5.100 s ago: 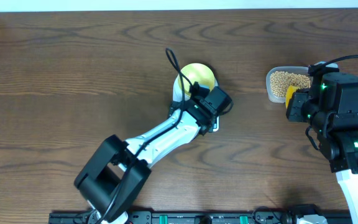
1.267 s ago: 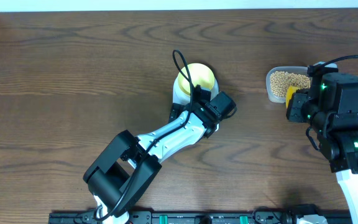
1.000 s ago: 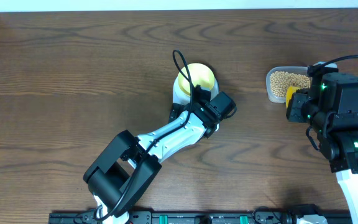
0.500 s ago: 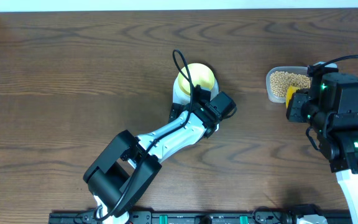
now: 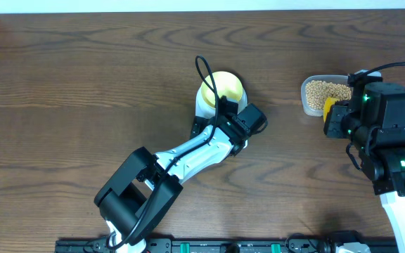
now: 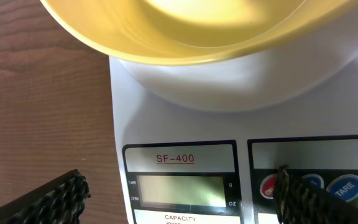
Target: Scoop item into bowl and weigh 50g on scale
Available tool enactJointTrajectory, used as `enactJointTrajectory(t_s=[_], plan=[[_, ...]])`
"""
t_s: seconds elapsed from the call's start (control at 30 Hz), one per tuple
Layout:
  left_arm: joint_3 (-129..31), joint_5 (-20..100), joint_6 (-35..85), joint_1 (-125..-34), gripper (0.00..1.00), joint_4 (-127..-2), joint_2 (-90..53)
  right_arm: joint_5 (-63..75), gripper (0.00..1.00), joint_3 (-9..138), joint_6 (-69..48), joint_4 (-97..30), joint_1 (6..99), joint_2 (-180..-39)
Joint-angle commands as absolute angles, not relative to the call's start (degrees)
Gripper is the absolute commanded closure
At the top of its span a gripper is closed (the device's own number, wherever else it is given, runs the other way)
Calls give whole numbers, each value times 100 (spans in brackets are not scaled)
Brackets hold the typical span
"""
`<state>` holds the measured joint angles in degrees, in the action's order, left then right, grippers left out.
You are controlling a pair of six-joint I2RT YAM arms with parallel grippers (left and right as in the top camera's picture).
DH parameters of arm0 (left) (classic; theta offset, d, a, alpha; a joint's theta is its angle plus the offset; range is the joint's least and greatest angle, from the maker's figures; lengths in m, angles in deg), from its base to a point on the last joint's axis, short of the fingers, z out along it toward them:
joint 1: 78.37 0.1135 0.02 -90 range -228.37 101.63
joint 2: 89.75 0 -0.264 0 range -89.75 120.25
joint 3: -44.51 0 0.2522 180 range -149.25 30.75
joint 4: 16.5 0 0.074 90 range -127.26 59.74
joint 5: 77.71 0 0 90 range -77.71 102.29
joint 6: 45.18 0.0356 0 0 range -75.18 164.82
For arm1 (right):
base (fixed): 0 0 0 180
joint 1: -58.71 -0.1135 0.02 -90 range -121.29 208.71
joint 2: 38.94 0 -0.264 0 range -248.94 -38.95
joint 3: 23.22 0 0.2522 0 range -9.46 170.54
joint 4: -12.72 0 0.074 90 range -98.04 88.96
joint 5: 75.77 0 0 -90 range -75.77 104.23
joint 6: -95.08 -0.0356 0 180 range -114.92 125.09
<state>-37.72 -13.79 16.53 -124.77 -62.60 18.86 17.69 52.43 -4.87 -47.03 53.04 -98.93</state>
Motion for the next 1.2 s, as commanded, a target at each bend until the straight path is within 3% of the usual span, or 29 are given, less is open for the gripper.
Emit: enactJointTrajectory(t_s=[0.0, 1.17], plan=[[-3770, -1539, 1644, -12468, 2, -6280, 1967, 1819, 99, 5332, -402, -4708, 5348, -9898], [-3770, -1386, 1644, -12470, 2, -6293, 2074, 1819, 99, 5332, -402, -4710, 5348, -9898]])
